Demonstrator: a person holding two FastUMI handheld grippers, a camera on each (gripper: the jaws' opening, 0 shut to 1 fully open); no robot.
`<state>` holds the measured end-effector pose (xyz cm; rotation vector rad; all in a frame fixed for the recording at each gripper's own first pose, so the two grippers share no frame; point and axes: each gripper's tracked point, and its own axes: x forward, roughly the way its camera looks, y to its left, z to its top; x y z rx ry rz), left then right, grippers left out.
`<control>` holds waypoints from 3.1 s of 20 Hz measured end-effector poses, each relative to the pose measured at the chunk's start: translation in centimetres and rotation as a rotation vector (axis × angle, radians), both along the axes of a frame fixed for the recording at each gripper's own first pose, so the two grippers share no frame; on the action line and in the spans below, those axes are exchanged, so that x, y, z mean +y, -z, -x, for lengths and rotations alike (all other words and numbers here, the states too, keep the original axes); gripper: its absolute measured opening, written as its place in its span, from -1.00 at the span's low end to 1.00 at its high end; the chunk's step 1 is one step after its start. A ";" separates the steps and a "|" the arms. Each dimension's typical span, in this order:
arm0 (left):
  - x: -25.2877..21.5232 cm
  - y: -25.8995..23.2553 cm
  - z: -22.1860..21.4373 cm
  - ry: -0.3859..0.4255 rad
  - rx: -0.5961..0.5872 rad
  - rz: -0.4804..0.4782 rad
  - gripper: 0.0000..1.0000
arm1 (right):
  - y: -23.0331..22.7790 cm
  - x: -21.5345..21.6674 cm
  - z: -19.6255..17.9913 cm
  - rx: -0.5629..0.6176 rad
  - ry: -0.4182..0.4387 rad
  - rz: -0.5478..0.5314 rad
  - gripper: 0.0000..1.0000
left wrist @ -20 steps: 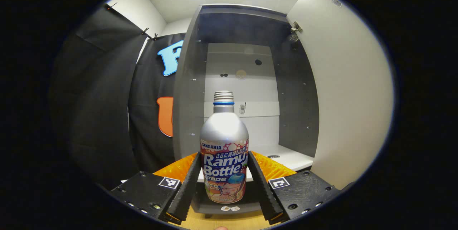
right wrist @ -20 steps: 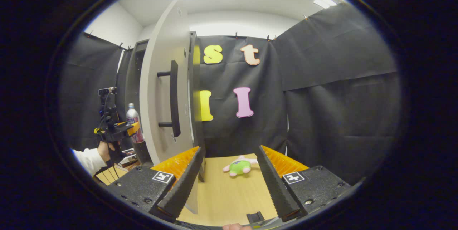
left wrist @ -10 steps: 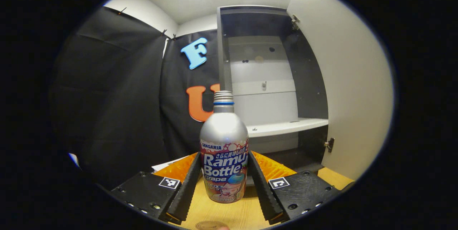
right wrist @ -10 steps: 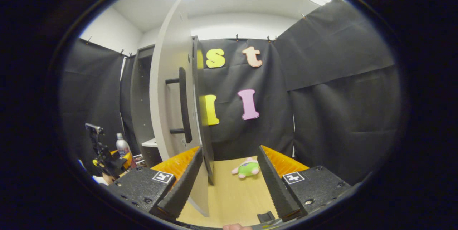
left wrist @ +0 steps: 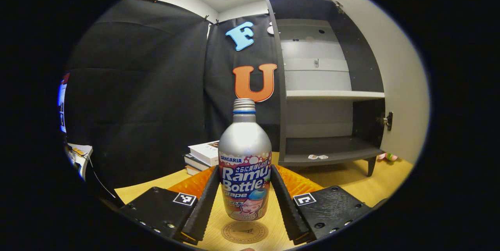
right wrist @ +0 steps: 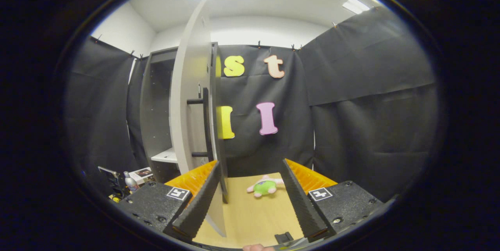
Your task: Open the cabinet door with the right hand, grasp the bottle in the cabinet with the left hand and place it on the coaster, then close the cabinet door with the right hand.
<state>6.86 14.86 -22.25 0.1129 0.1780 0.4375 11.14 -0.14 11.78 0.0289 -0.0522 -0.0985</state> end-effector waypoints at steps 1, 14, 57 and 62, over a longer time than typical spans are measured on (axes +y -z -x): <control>0.2 0.9 0.1 0.006 0.010 -0.002 0.51 | 0.0 0.2 0.1 0.003 -0.001 -0.003 0.92; -0.2 7.0 1.9 0.014 0.047 0.061 0.50 | -1.2 -1.0 1.2 0.022 0.093 0.036 0.96; -5.1 -24.3 4.6 0.178 -0.179 -0.007 0.90 | 1.7 -1.0 -2.8 0.015 -0.058 -0.039 0.92; -6.4 -26.9 5.4 0.192 -0.176 0.017 0.89 | 0.9 -2.0 -5.5 0.009 -0.068 -0.019 0.91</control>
